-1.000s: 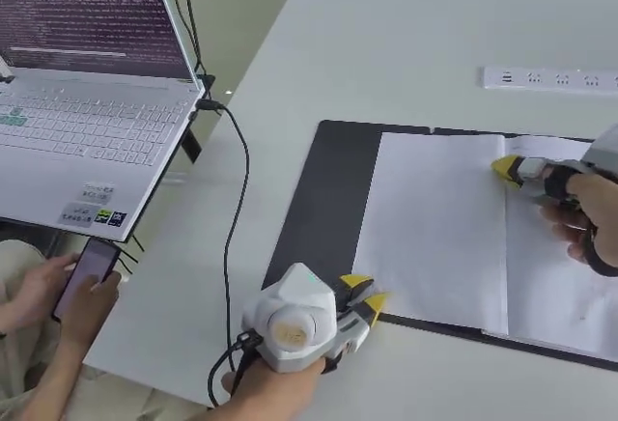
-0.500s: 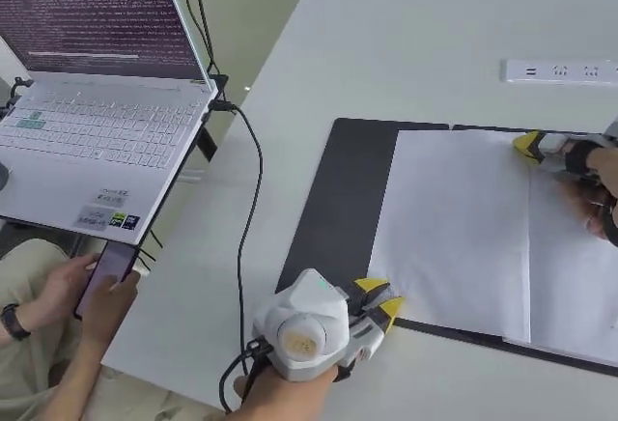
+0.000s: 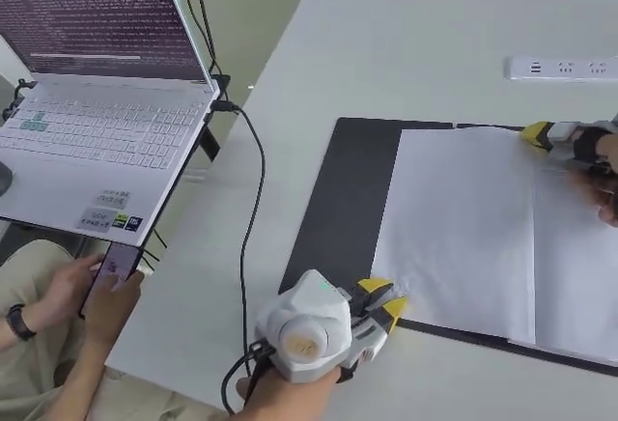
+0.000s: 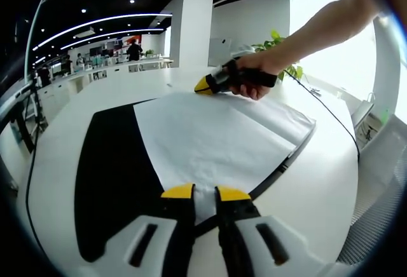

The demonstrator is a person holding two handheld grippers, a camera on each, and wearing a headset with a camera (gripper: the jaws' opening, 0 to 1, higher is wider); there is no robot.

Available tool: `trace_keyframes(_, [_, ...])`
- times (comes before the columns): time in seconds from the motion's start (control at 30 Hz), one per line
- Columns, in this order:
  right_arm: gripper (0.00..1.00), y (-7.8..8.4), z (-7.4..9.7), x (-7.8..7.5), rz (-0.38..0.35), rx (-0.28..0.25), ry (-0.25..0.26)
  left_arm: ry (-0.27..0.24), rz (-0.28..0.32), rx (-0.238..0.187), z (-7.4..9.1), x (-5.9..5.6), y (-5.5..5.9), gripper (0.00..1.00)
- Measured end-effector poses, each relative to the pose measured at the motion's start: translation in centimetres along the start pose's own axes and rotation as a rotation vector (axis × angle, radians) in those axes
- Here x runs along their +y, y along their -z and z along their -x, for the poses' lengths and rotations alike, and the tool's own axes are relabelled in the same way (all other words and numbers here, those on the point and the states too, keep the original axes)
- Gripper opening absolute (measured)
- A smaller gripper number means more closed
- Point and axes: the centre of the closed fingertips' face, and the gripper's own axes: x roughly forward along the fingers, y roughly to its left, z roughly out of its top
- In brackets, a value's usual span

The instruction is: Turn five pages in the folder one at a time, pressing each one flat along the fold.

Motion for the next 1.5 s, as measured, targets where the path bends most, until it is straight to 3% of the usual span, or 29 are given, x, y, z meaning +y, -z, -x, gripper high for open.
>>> trace_keyframes(0.63, [0.0,5.8,4.0,1.2,-0.004,0.124,-0.057,-0.002,0.008,0.011,0.0,0.1,0.0,0.11])
trace_keyframes(0.73, [0.0,6.0,4.7,1.2,-0.019,0.103,-0.06,-0.002,0.007,0.017,0.0,0.1,0.1,0.11])
trace_keyframes(0.9, [0.0,8.1,5.6,1.4,-0.009,0.16,-0.071,-0.001,0.004,0.022,0.0,0.1,0.1,0.11])
trace_keyframes(1.1, [0.0,8.8,6.8,1.4,-0.045,0.136,-0.084,0.001,0.002,0.03,0.0,0.1,0.1,0.11])
trace_keyframes(1.2, [0.0,10.8,7.7,1.5,-0.016,0.193,-0.083,0.002,0.002,0.033,0.0,0.1,0.1,0.1])
trace_keyframes(1.27, [0.0,11.8,8.2,1.7,-0.031,0.192,-0.085,0.002,0.001,0.034,0.0,0.1,0.1,0.1])
trace_keyframes(1.4, [0.0,12.2,8.9,1.9,-0.07,0.15,-0.094,0.003,0.0,0.033,0.0,0.1,0.1,0.1])
trace_keyframes(1.5, [0.0,13.3,9.4,2.2,-0.076,0.173,-0.102,0.003,0.002,0.03,0.0,0.0,0.1,0.1])
